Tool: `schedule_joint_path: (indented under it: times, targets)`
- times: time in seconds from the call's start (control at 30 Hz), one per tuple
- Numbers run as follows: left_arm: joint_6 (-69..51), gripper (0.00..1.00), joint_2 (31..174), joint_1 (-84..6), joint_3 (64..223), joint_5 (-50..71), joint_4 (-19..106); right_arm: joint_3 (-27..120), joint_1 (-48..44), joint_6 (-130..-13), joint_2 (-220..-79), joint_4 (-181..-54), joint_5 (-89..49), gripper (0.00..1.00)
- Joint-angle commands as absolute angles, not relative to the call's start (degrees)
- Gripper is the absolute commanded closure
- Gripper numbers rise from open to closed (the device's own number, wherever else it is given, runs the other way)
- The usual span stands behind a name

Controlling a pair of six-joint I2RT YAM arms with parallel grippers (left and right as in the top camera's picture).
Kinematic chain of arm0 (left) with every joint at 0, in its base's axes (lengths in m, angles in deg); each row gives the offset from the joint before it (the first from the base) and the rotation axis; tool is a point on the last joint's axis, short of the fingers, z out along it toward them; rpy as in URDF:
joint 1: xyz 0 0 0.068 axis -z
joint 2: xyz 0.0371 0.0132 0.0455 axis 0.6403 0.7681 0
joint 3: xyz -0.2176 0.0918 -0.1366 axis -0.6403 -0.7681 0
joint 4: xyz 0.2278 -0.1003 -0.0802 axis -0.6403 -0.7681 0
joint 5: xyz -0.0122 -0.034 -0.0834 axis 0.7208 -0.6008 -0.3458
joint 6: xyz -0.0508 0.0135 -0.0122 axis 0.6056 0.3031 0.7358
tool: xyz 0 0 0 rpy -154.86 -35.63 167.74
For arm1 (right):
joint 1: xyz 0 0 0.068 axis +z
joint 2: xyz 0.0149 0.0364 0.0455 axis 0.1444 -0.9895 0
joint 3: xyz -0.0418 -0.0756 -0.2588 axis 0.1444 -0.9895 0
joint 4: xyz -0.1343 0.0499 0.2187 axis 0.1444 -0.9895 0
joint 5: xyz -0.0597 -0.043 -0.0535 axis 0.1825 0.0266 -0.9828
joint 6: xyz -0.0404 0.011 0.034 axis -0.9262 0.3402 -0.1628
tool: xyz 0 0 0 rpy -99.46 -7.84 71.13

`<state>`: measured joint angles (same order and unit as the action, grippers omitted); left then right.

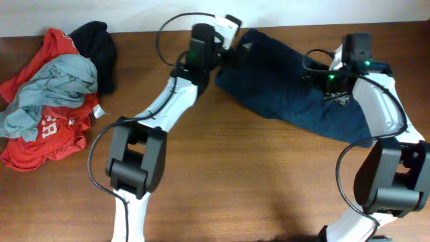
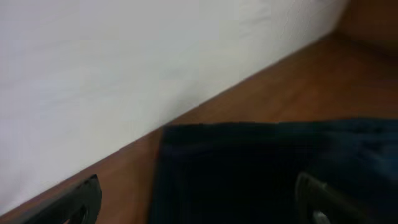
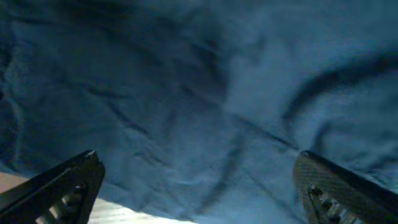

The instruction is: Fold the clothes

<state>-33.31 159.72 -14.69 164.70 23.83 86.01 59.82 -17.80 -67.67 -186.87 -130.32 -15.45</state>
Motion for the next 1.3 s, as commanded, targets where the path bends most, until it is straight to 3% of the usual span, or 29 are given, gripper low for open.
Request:
schedule_joint_path:
  times: [0.0,0.47,0.73,1.0,1.27]
  targets:
    - [-35.63,0.02,162.67,-13.29,165.51,22.46,86.42,60.52,-20.88,-66.93,-184.97,-132.2,-14.49,0.01]
    - [-40.2,0.01,173.67,-12.7,165.51,26.74,85.9,60.52,-23.0,-70.14,-184.69,-138.32,-9.92,0.01]
    - [-45.4,0.02,175.37,-13.2,165.51,39.42,76.76,60.52,-22.93,-70.14,-184.69,-139.17,-8.92,0.01]
    - [-27.78,0.04,175.37,-17.97,165.51,47.2,63.69,60.52,-22.95,-70.38,-184.69,-141.27,-9.22,0.01]
    - [-19.72,0.04,175.31,-23.54,165.51,38.61,47.82,60.52,-22.95,-70.36,-184.71,-141.4,-9.18,0.01]
